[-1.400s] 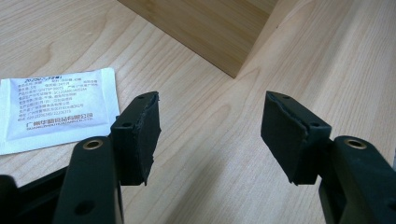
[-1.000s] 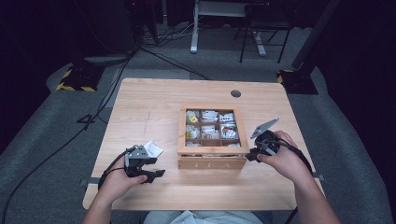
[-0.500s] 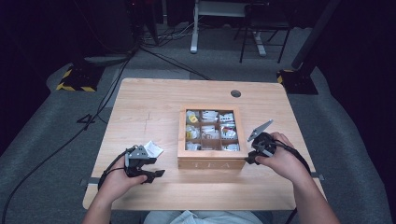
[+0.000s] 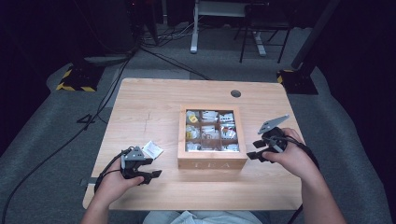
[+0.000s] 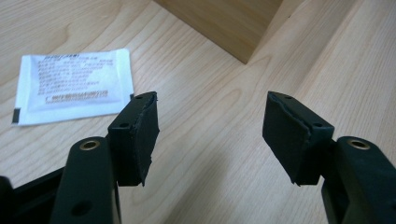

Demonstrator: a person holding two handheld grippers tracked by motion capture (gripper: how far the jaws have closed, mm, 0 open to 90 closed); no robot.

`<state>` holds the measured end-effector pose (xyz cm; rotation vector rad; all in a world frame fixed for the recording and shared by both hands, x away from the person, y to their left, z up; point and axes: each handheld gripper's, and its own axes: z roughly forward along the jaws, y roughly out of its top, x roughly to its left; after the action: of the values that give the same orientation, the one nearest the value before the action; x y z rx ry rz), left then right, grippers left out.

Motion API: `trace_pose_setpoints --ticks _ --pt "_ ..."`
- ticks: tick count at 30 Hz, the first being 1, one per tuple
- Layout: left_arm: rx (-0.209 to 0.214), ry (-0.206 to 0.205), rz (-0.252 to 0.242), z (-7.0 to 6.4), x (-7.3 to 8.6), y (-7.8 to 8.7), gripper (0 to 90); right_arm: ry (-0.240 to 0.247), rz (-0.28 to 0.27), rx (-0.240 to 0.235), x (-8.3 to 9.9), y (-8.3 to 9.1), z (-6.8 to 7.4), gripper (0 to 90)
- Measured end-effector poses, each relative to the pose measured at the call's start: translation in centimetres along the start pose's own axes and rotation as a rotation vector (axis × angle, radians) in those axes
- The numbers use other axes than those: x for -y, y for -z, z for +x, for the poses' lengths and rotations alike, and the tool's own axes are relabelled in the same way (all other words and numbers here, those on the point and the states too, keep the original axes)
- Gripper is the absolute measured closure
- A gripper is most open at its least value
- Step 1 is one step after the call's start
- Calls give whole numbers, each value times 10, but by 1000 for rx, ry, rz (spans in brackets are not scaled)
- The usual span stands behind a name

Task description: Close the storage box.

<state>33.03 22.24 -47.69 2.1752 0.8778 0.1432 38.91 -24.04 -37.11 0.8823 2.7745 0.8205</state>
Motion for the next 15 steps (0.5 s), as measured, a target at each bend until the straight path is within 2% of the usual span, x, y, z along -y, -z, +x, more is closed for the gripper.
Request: trace_pose_setpoints --ticks 1,3,4,5,7,8,11,12,15 --pt "0 0 0 0 0 0 366 -13 -39 -1 3 2 -4 408" --pt "-28 25 -4 2 7 5 363 -46 -95 19 9 6 -12 380" --pt "-28 25 -4 2 7 5 362 -46 -95 19 9 6 -12 380" --pt "-40 30 -7 3 9 7 360 -70 -147 50 15 8 -20 351" --pt "-55 45 -12 3 12 10 356 -77 -168 62 17 9 -22 337" --pt "-67 61 -19 4 16 14 354 -101 -217 81 23 9 -29 328" --pt "-80 74 -23 5 21 18 350 -104 -244 98 29 8 -35 311" --pt "-92 82 -29 6 23 21 349 -117 -268 114 34 8 -40 302" --pt "-100 93 -37 9 26 23 348 -125 -287 128 39 8 -44 284"
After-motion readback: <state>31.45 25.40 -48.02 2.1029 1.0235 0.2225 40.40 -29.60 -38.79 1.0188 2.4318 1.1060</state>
